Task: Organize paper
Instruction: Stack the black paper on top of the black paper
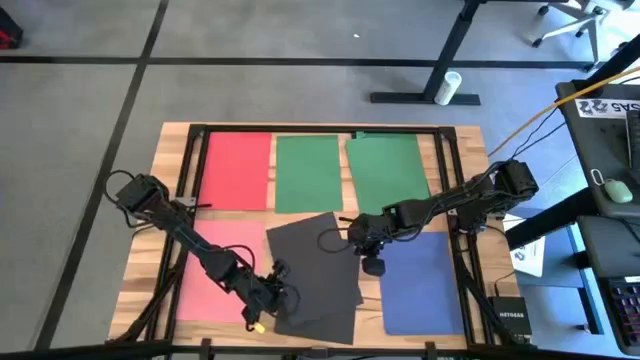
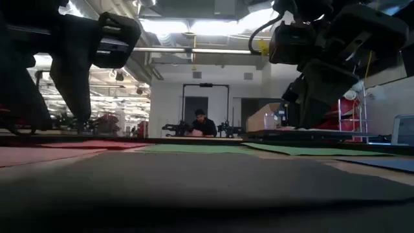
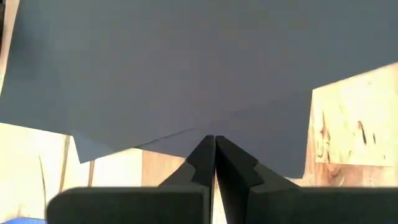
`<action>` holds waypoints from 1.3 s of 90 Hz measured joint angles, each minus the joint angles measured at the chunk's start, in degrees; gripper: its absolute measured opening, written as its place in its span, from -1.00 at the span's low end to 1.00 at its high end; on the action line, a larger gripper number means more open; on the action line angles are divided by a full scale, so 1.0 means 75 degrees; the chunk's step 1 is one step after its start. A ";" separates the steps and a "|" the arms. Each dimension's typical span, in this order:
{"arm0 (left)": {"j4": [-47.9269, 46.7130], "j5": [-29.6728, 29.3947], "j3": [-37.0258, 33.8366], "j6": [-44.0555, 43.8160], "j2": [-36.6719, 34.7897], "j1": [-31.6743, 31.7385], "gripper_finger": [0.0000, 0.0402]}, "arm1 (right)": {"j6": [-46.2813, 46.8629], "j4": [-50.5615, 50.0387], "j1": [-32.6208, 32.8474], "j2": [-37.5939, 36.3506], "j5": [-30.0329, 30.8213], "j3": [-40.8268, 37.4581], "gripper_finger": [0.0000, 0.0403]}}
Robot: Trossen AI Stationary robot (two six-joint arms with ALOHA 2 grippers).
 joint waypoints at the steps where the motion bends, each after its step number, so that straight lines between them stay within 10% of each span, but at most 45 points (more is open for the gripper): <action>1: 0.0000 -0.0001 0.0000 0.0022 0.0000 -0.0006 -0.58 | 0.0002 -0.0001 0.0002 0.0000 -0.0012 0.0002 -1.00; 24: -0.0305 -0.0060 0.0000 -0.0203 -0.0011 -0.0114 -0.64 | -0.0004 -0.0179 0.0000 0.0000 0.0200 0.0003 -1.00; 66: -0.4438 -0.1894 0.0000 -0.3830 -0.0117 0.1063 -0.64 | -0.0242 -0.0188 -0.0009 0.0003 0.1469 0.0003 -1.00; 117: -0.3861 -0.1896 -0.0004 -0.2473 -0.0125 0.2338 -0.64 | -0.0140 -0.0115 -0.0008 0.1236 0.0695 0.0045 -1.00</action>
